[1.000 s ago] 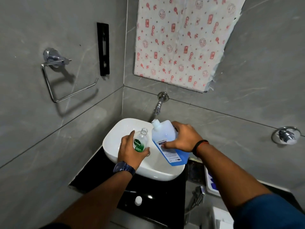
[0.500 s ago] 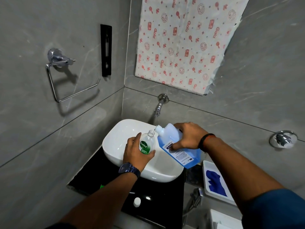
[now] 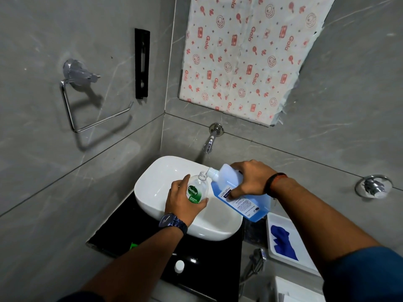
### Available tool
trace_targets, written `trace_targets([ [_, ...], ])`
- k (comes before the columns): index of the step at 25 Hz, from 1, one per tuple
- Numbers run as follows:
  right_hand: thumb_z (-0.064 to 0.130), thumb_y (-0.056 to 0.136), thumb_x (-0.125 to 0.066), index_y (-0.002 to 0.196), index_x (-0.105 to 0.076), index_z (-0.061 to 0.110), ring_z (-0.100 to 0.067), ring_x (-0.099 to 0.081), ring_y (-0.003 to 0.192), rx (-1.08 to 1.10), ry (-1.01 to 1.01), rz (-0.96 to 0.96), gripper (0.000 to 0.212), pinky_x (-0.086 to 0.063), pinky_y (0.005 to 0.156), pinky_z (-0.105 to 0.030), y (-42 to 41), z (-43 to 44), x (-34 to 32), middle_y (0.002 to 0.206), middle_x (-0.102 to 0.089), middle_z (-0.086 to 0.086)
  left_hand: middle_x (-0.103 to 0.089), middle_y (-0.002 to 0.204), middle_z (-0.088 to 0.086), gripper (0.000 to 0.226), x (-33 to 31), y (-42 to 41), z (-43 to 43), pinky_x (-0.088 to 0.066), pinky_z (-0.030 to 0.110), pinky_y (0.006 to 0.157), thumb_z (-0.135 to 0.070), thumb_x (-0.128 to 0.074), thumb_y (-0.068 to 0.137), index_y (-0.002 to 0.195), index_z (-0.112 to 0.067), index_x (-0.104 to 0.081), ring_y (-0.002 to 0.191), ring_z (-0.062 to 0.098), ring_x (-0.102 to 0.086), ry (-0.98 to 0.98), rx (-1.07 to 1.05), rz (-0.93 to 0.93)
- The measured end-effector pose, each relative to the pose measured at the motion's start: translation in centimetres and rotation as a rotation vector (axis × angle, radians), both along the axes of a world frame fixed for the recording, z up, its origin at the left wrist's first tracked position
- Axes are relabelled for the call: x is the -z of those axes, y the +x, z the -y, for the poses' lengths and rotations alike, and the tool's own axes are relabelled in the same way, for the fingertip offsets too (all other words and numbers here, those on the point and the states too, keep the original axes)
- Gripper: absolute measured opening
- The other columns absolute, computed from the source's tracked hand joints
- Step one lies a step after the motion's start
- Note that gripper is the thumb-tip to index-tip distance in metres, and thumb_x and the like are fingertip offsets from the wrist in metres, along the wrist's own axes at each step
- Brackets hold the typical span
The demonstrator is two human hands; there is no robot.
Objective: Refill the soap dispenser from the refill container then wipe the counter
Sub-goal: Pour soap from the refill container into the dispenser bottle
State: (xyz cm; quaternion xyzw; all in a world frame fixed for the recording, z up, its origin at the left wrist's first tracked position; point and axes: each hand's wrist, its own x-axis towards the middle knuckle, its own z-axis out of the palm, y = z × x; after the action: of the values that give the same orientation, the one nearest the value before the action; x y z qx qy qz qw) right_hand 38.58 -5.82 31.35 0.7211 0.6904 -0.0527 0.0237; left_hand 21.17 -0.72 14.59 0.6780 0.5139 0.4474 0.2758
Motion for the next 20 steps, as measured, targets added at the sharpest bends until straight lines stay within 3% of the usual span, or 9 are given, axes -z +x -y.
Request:
trace_targets([
  [20,0.069,0.045,-0.074,0.12,-0.056,0.033,-0.016,-0.061,0.077,-0.009,-0.052,0.057,0.085,-0.045,0.062,-0.025,0.8,-0.6,-1.6,0.097,-0.066,0.004,-0.052,0.116,0.003,0.087,-0.6,0.9,0.3,-0.051,0.034,0.085,-0.04,-0.085,0.05,0.128,-0.023,-0.048,0.102,0.024,-0.058,0.025,0.015,0.019],
])
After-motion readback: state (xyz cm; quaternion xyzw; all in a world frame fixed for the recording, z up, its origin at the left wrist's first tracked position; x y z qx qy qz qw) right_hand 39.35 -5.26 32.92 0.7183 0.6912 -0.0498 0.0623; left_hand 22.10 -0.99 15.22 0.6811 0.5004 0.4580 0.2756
